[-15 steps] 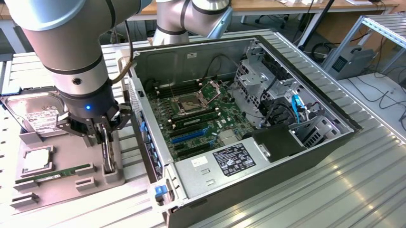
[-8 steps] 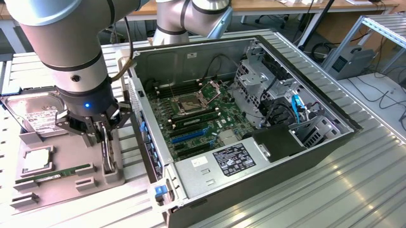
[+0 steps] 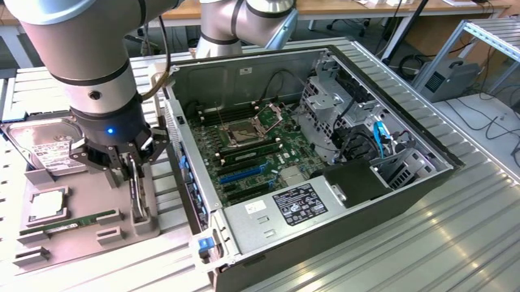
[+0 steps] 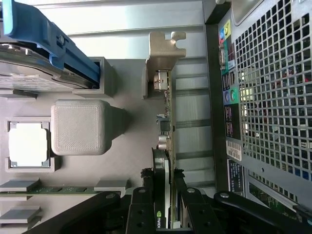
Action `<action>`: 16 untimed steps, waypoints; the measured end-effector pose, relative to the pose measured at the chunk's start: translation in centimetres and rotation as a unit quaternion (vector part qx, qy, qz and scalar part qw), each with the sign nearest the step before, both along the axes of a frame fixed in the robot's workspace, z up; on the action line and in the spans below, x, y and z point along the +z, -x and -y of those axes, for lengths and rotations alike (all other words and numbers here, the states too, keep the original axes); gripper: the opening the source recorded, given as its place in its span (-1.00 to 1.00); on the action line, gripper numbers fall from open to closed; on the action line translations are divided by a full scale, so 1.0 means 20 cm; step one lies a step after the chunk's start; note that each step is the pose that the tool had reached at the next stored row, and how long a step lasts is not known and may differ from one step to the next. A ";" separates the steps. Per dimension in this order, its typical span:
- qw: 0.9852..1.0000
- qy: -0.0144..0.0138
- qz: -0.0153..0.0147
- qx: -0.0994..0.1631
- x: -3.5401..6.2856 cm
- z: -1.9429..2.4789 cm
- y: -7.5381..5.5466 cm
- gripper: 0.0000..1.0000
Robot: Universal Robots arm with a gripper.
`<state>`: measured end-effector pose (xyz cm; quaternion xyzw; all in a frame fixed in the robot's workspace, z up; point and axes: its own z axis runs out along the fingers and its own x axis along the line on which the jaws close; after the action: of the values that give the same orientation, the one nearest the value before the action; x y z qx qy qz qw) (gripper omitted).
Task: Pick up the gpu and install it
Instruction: 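Pick up the gpu and move the gpu toward the slot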
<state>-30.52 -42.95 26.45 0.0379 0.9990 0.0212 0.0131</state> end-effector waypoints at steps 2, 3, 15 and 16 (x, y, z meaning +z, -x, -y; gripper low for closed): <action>1.000 0.000 0.000 0.000 0.007 0.000 0.00 -0.47; 1.000 0.000 0.000 0.000 0.011 0.000 0.00 -0.47; 1.000 0.000 0.000 0.000 0.062 0.000 0.00 -0.47; 1.000 0.000 0.000 0.000 0.068 0.000 0.00 -0.47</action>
<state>-30.52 -42.95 27.81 0.0378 0.9990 0.0211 0.0132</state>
